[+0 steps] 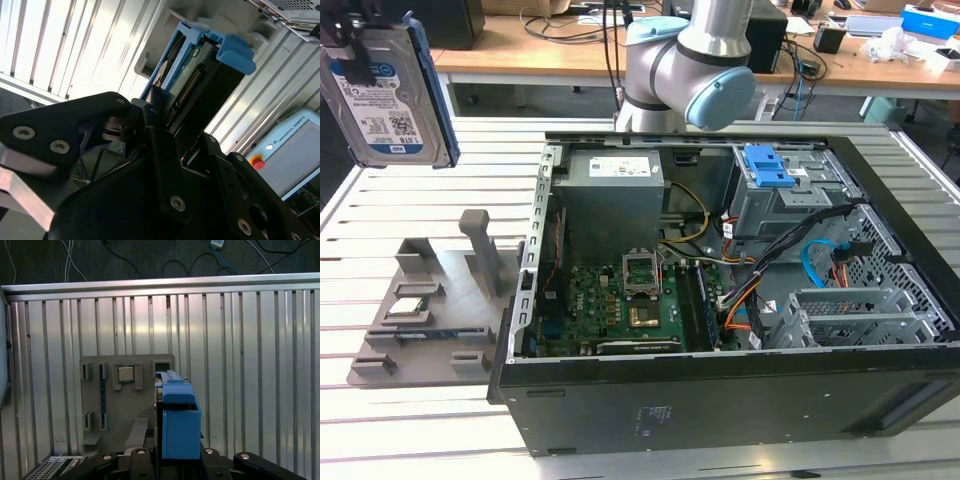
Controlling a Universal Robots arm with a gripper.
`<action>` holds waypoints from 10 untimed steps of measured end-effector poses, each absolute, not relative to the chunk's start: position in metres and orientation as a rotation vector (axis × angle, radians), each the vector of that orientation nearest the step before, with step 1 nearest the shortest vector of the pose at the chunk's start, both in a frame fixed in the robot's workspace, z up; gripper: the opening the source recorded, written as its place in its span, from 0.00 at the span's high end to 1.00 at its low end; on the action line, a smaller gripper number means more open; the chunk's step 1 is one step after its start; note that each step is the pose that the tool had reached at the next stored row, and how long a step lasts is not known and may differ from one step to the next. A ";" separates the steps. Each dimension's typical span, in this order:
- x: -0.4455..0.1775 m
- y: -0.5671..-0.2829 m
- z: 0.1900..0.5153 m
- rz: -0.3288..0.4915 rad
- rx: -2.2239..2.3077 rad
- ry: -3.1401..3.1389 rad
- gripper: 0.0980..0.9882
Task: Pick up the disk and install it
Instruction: 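Pick up the disk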
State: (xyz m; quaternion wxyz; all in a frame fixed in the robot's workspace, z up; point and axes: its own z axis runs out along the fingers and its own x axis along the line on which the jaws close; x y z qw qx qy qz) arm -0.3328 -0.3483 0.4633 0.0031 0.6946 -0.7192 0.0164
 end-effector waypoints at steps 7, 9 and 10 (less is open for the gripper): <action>-0.333 -0.348 0.474 0.051 2.178 -2.255 0.71; -0.333 -0.348 0.478 0.051 2.178 -2.255 0.71; -0.333 -0.348 0.480 0.051 2.178 -2.255 0.71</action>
